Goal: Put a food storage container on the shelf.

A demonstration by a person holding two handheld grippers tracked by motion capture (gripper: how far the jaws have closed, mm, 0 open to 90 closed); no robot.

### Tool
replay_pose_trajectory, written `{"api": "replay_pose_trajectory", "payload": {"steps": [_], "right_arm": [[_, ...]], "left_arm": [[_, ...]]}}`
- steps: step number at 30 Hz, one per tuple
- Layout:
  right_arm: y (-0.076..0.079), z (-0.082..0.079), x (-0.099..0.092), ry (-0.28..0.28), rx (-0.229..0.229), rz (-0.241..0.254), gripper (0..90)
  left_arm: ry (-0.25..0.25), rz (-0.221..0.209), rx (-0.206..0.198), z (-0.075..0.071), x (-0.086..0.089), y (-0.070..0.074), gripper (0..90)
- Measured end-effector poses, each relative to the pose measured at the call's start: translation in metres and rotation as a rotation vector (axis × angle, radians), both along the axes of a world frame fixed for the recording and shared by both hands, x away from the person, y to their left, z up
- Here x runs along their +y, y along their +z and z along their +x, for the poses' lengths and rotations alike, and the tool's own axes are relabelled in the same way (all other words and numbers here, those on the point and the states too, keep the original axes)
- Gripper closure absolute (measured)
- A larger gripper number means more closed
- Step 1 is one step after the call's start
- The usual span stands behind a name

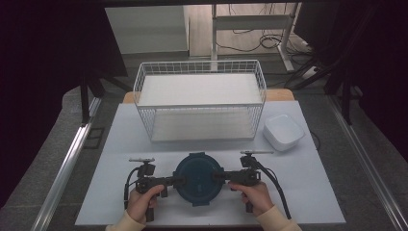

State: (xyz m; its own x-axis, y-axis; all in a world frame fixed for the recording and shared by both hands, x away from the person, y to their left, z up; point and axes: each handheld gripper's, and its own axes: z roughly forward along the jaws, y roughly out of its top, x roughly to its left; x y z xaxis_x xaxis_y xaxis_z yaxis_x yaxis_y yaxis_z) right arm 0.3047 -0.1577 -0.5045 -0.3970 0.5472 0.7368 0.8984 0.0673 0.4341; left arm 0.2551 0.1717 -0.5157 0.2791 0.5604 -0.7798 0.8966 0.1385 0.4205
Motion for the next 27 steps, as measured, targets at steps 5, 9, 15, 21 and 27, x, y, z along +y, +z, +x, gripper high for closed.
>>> {"api": "replay_pose_trajectory", "payload": {"steps": [5, 9, 15, 21, 27], "right_arm": [[0.002, -0.001, -0.001, 0.004, -0.015, 0.008, 42.6], [0.003, -0.002, -0.001, 0.007, -0.023, 0.011, 43.0], [0.004, -0.002, -0.001, 0.014, -0.033, 0.01, 43.3], [0.007, -0.003, -0.001, 0.016, -0.046, 0.005, 43.4], [0.012, -0.005, -0.001, 0.02, -0.061, 0.005, 43.4]], "left_arm": [[0.0, 0.02, -0.022, -0.001, 0.0, 0.005, 43.0], [-0.001, 0.025, -0.028, -0.001, 0.0, 0.006, 43.1], [0.0, 0.028, -0.042, -0.001, 0.0, 0.007, 43.1], [-0.006, 0.028, -0.061, -0.002, 0.001, 0.008, 43.0], [-0.012, 0.038, -0.086, -0.003, 0.0, 0.015, 43.0]]}}
